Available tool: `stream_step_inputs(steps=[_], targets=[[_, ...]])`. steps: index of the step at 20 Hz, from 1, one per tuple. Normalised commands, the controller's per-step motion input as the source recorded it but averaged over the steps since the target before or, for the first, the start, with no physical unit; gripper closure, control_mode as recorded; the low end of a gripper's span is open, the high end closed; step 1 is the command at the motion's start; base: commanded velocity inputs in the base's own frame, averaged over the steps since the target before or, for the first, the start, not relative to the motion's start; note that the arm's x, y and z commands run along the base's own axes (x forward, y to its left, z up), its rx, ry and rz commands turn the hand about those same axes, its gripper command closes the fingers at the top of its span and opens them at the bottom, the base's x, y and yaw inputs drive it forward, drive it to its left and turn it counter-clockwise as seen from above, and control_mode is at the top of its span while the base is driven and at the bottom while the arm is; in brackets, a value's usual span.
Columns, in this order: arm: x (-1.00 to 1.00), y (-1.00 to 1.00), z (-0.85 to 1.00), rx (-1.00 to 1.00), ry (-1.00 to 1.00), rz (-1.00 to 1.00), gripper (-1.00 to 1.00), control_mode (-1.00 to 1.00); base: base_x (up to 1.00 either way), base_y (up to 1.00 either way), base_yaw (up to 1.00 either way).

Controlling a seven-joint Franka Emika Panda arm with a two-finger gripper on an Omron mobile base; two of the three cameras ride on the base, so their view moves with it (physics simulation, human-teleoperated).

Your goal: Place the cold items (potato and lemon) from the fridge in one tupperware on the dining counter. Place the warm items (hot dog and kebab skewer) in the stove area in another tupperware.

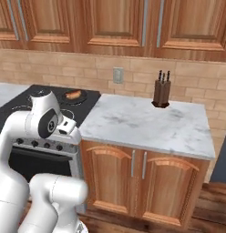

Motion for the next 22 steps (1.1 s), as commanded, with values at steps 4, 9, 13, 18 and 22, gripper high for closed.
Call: stream_step_inputs(steps=[4, 9, 13, 18, 22], targets=[[0.0, 0.0, 0.0, 0.0, 0.0, 0.0, -1.0, 1.0, 0.33, 1.0, -0.3], [0.0, 0.0, 0.0, 0.0, 0.0, 0.0, -1.0, 1.0, 0.38, 0.86, -0.28], [0.0, 0.0, 0.0, 0.0, 0.0, 0.0, -1.0, 1.0, 0.53, 0.62, -0.24], [0.0, 0.0, 0.0, 0.0, 0.0, 0.0, -1.0, 1.0, 0.58, 0.43, -0.12], [0.0, 0.0, 0.0, 0.0, 0.0, 0.0, -1.0, 1.0, 0.26, 0.34, -0.09]])
